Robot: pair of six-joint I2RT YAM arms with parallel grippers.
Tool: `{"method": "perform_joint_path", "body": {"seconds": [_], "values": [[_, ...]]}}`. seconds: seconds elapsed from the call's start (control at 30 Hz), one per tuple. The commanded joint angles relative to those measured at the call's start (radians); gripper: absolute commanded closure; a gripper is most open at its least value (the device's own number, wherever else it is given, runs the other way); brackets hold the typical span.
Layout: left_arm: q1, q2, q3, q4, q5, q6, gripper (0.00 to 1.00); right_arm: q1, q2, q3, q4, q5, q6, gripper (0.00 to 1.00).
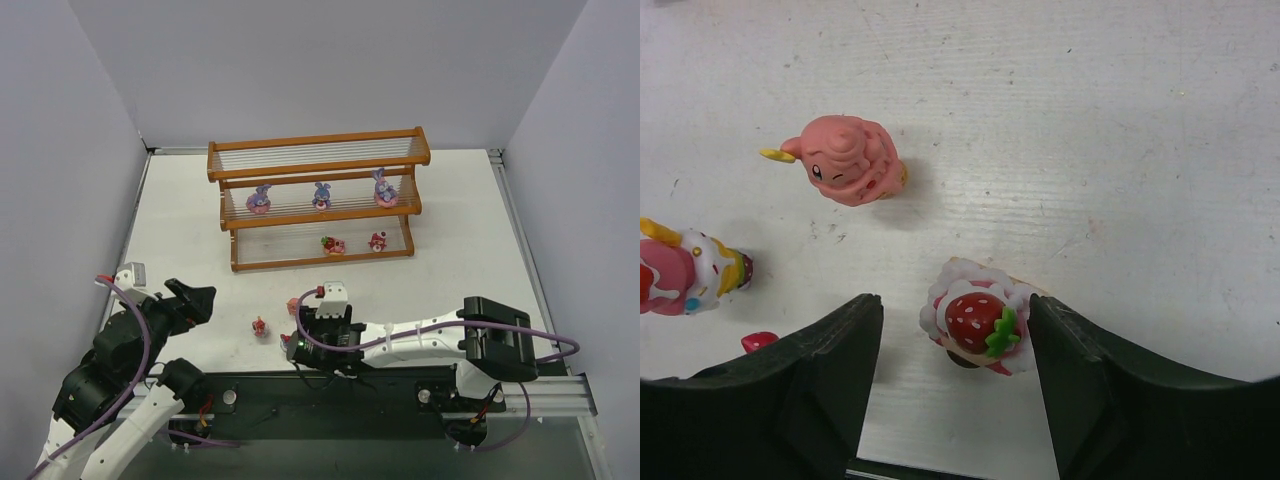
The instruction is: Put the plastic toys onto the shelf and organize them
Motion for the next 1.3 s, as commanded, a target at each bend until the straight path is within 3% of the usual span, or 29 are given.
{"method": "perform_joint_path", "body": {"seconds": [0.0, 0.33, 0.67, 0.77, 0.87, 1.0, 1.27], "values": [[-0.007, -0.004, 0.011, 0.021, -0.005, 0.007, 0.03, 0.010, 0.027, 0.045, -0.158, 0.073, 0.134, 0.41], [-0.016, -0.014, 0.011, 0.021, -0.002, 0.011, 0.03, 0.008, 0.083, 0.094, -0.285, 0.104, 0.263, 0.52], [-0.024, -0.023, 0.014, 0.023, 0.001, 0.015, 0.03, 0.008, 0.080, 0.115, -0.314, 0.147, 0.252, 0.97], [-0.028, -0.027, 0.012, 0.023, 0.000, 0.014, 0.03, -0.004, 0.055, 0.105, -0.290, 0.196, 0.174, 1.00], [-0.033, -0.027, 0.014, 0.019, -0.002, 0.011, 0.03, -0.059, -0.011, 0.030, -0.125, 0.170, -0.025, 1.00], [-0.036, -0.027, 0.012, 0.018, -0.005, 0.007, 0.03, -0.151, -0.104, -0.096, 0.290, 0.035, -0.345, 1.00], [-0.042, -0.024, 0.011, 0.012, -0.017, 0.000, 0.03, -0.262, -0.114, -0.046, 0.505, -0.129, -0.726, 1.00]]}}
